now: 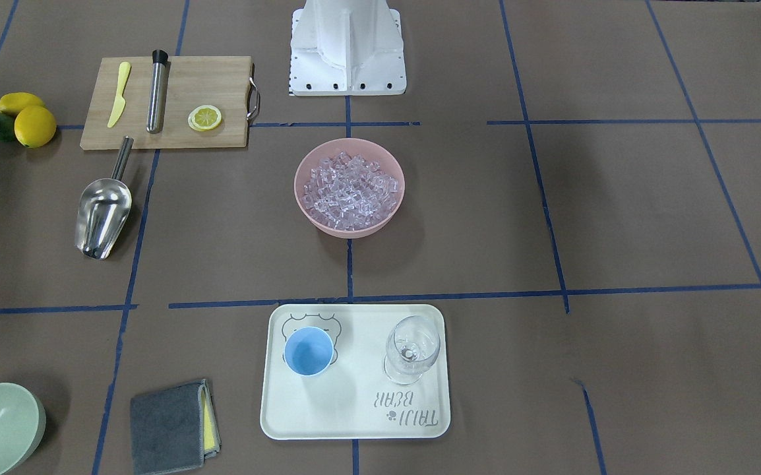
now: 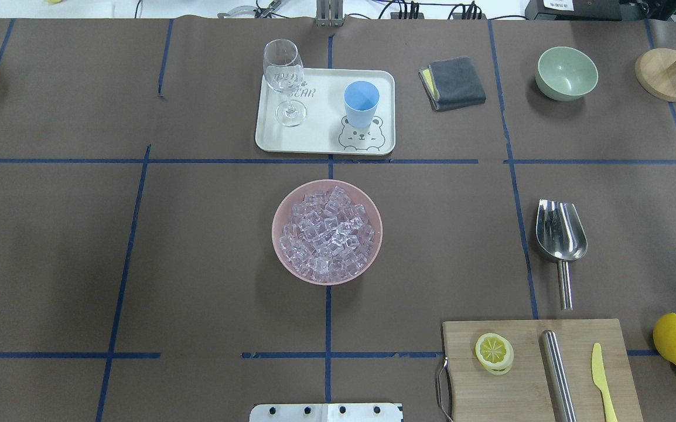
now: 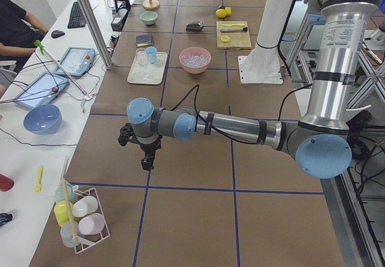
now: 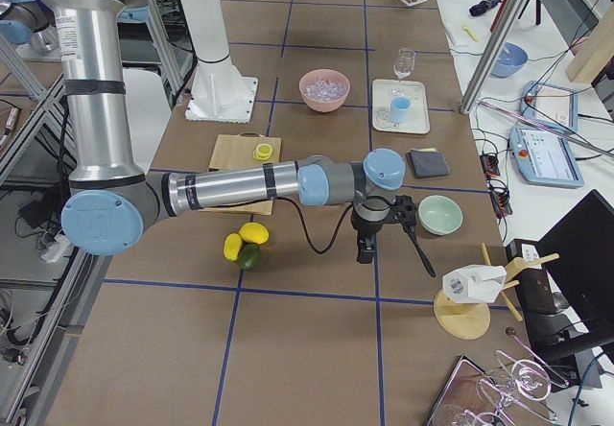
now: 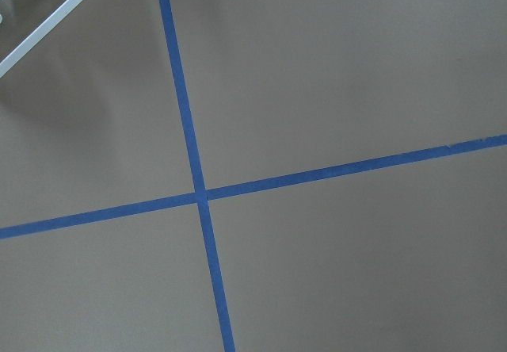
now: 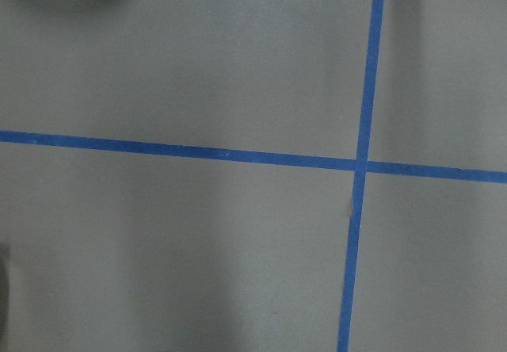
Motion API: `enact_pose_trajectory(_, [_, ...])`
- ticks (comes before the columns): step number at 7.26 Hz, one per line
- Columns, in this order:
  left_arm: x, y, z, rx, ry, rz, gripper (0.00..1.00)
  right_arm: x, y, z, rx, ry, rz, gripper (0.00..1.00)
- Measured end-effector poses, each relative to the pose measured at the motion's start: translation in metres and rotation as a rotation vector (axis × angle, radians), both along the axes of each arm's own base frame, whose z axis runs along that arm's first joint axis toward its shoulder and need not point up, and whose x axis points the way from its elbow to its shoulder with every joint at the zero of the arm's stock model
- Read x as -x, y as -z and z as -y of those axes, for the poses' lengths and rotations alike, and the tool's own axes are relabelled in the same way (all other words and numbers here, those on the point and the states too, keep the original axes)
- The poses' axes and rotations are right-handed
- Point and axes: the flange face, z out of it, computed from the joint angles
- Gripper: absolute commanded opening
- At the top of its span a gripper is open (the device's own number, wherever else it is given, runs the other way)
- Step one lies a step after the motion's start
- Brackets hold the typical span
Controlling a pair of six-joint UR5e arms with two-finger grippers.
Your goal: Put ice in cup with scoop
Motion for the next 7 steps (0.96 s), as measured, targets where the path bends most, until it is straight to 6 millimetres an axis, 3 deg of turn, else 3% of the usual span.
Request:
enact_pose_trajectory(4, [0.004,0.001,0.001,-0.056,-0.024,0.05,1.0,0.009,0.007,0.001,-0.009,0.013,0.004,1.0])
enact_pose_trajectory(7, [0.003,0.01,0.004,-0.069,-0.017,0.047,1.0,0.056,0.025,0.001,-0.104,0.083,0.067,1.0])
